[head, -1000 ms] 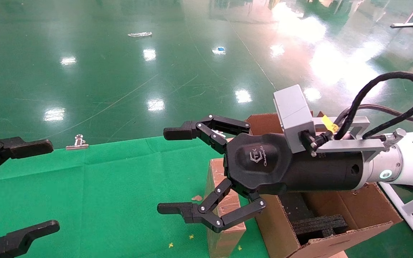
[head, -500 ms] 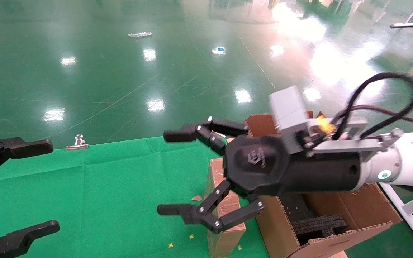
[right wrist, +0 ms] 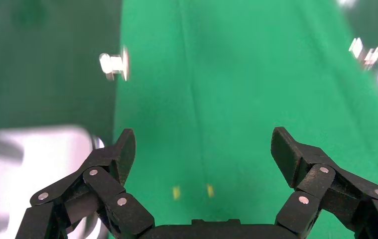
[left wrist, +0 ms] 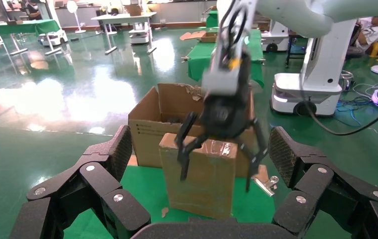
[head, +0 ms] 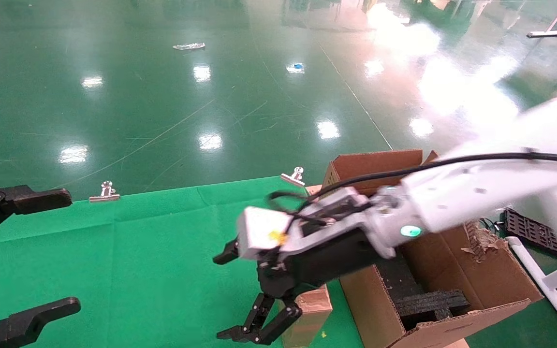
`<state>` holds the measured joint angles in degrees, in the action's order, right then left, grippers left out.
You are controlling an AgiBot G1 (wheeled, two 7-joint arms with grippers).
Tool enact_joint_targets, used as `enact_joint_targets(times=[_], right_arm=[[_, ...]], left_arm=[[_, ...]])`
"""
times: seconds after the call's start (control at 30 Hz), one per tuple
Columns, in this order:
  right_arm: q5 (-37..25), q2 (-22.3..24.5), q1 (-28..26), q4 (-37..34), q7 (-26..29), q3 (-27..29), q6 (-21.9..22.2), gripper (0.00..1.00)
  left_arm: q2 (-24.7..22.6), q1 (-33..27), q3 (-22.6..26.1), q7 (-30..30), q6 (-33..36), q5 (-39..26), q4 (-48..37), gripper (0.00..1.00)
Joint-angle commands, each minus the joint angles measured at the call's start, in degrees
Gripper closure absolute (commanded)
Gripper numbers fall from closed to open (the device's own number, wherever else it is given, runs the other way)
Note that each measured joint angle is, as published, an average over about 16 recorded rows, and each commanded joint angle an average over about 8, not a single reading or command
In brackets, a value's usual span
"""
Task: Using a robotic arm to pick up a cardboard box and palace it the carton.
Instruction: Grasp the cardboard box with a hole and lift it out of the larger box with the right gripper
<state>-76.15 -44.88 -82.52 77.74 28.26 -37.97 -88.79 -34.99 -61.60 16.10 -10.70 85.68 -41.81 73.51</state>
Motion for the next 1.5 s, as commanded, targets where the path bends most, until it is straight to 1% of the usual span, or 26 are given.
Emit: enact_joint_targets(times=[0.03,0.2,0.3,0.37,0.53,0.67,0.87,1.03,1.2,1.27,1.33,1.43,1.5], right_arm=[[-5.3,-2.3,-3.2,0.0,2.7,-3.8,-0.8,0.00],[-13.4,-4.9,-10.3,0.0,8.1,-11.5,-1.0,0.00],[-15.7,-5.3,-15.1,0.0,10.5,-14.8,-1.2,0.00],[-16.2,-5.1,-18.4,0.1,11.7,-16.7,-1.4,0.00],[-15.3,-4.4,-26.1,0.1,13.6,-22.4,-1.8,0.00],[-12.7,-4.2,-30.3,0.0,14.8,-28.6,-1.9,0.00],[-8.2,-4.3,-34.0,-0.1,16.9,-37.7,-1.7,0.00],[-7.6,-5.7,-36.5,-0.1,19.9,-44.0,-1.2,0.00],[-7.9,-7.3,-39.0,-0.2,23.3,-48.4,-0.7,0.00],[-8.4,-7.6,-40.3,-0.3,25.8,-49.7,-0.3,0.00],[-8.8,-7.5,-41.5,-0.4,29.9,-50.5,0.2,0.00],[-8.0,-6.9,-42.8,-1.4,38.1,-51.0,0.4,0.00],[-6.3,-6.6,-43.0,-3.2,44.1,-51.0,0.3,0.00]], left_arm=[[0.0,0.0,0.0,0.0,0.0,0.0,0.0,0.00],[0.0,0.0,0.0,0.0,0.0,0.0,0.0,0.00],[0.0,0.0,0.0,0.0,0.0,0.0,0.0,0.00],[0.0,0.0,0.1,0.0,0.0,0.0,0.0,0.00],[0.0,0.0,0.1,0.0,0.0,0.1,0.0,0.00],[0.0,0.0,0.1,0.0,0.0,0.1,0.0,0.00],[0.0,0.0,0.1,0.1,0.0,0.1,0.0,0.00],[0.1,0.0,0.1,0.1,-0.1,0.1,0.0,0.00],[0.1,0.0,0.2,0.1,-0.1,0.1,0.0,0.00],[0.1,0.0,0.2,0.1,-0.1,0.1,0.0,0.00],[0.1,0.0,0.2,0.1,-0.1,0.1,0.0,0.00],[0.1,0.0,0.2,0.1,-0.1,0.1,0.0,0.00],[0.1,0.0,0.2,0.1,-0.1,0.1,0.0,0.00]])
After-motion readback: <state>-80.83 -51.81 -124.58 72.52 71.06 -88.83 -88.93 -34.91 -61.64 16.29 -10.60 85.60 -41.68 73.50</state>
